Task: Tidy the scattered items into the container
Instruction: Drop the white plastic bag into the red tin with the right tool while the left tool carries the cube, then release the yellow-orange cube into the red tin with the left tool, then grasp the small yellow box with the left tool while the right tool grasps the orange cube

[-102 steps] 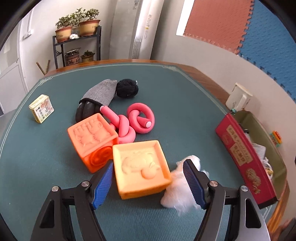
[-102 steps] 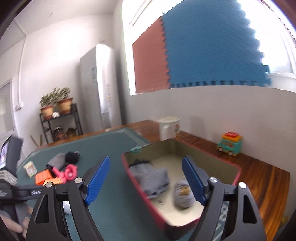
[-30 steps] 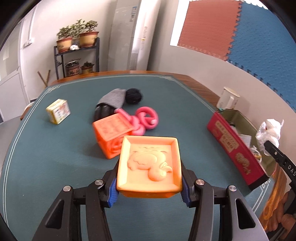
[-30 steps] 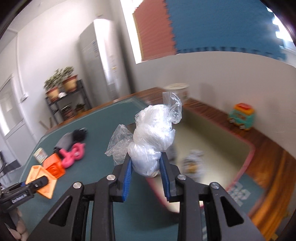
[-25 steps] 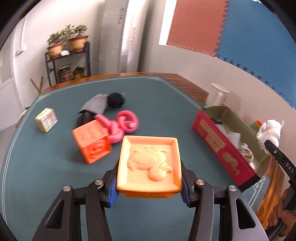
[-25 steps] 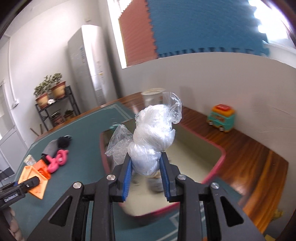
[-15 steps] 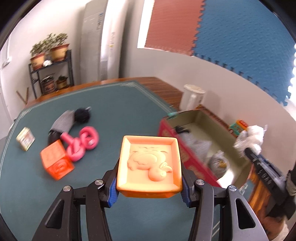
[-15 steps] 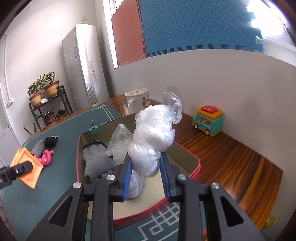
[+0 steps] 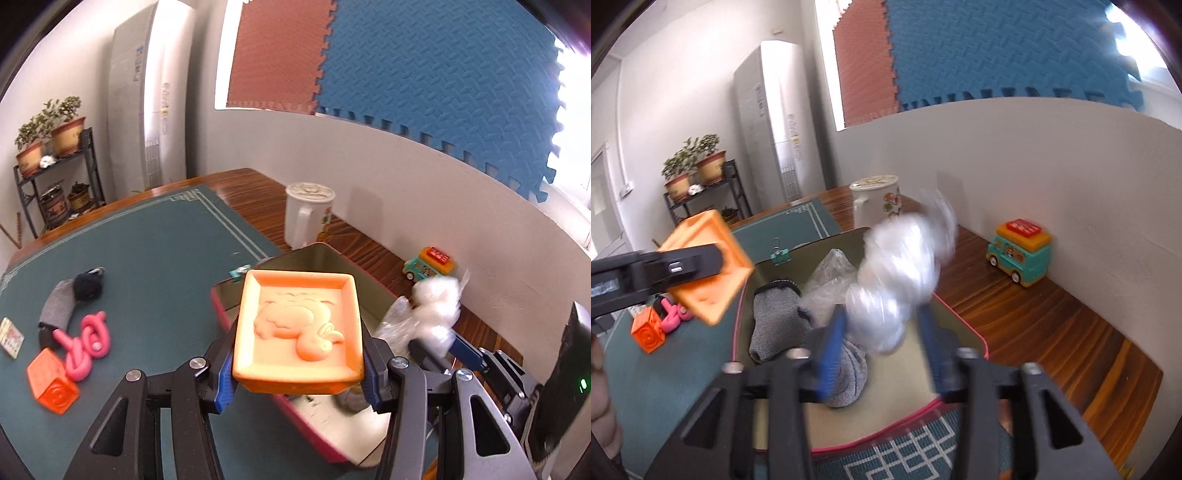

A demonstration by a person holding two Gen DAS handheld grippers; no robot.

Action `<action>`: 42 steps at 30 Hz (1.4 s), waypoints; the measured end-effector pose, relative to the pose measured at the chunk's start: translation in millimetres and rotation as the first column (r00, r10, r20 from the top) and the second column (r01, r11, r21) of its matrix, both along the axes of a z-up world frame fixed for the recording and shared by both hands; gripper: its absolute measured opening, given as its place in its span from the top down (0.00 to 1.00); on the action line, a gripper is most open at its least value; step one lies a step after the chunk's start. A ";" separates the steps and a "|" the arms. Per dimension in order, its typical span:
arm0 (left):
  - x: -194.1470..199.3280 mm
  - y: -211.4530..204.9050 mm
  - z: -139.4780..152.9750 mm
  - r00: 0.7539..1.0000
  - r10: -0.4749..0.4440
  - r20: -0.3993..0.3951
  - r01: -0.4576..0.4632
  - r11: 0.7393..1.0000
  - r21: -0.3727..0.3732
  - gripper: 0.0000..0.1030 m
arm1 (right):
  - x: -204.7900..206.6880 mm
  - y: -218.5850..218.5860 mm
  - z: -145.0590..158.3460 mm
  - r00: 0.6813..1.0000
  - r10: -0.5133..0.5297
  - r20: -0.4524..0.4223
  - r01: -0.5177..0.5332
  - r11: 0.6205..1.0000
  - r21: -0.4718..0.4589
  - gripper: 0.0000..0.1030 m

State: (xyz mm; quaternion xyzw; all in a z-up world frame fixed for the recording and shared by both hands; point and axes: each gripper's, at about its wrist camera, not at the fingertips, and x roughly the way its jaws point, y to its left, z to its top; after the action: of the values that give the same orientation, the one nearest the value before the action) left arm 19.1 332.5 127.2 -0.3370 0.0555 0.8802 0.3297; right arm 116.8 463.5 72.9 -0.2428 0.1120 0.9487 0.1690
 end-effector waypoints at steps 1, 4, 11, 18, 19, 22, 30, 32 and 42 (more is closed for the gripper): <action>-3.0 5.4 -2.1 1.000 -0.006 0.011 0.006 1.000 -0.003 0.47 | 1.7 0.5 1.1 1.000 -0.005 -0.008 0.005 1.000 0.010 0.20; -10.7 16.2 -7.8 0.999 -0.007 0.049 0.007 1.000 -0.008 0.47 | 6.0 5.5 2.3 1.000 -0.013 -0.020 0.013 1.000 0.009 0.20; -20.5 22.7 -8.0 0.997 -0.011 0.077 0.010 1.000 0.010 0.46 | 14.5 30.3 -2.9 0.997 -0.072 -0.032 0.070 0.995 -0.072 0.20; -30.8 17.3 -7.9 0.996 0.006 0.093 -0.008 1.000 0.022 0.46 | 19.4 35.0 3.2 0.995 -0.093 -0.042 0.089 0.992 -0.095 0.20; -32.6 12.3 -8.4 0.995 0.017 0.095 -0.019 1.000 0.021 0.46 | 19.3 33.4 5.0 0.995 -0.092 -0.047 0.087 0.992 -0.095 0.20; -38.5 -6.3 -12.6 0.993 0.047 0.112 -0.050 0.999 0.022 0.46 | 17.2 24.4 10.4 0.995 -0.083 -0.061 0.077 0.993 -0.093 0.20; -46.5 -78.6 -19.1 0.982 0.142 0.125 -0.146 0.989 0.027 0.46 | -5.5 -30.3 23.6 0.997 0.002 -0.077 -0.008 0.997 -0.075 0.20; -48.5 -104.3 -18.2 0.978 0.174 0.118 -0.179 0.983 0.033 0.45 | -11.5 -48.1 28.3 0.996 0.033 -0.081 -0.038 0.997 -0.064 0.20; -73.9 -254.6 -32.6 0.926 0.364 0.101 -0.368 0.929 0.029 0.35 | -60.8 -156.6 30.9 0.976 0.214 -0.028 -0.215 0.976 -0.033 0.20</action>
State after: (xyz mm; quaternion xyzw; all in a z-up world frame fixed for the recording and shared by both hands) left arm -54.7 78.0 94.6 -0.3745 -0.0450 0.9104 0.1698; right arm 55.9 306.9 103.8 -0.2451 0.1040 0.9621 0.0598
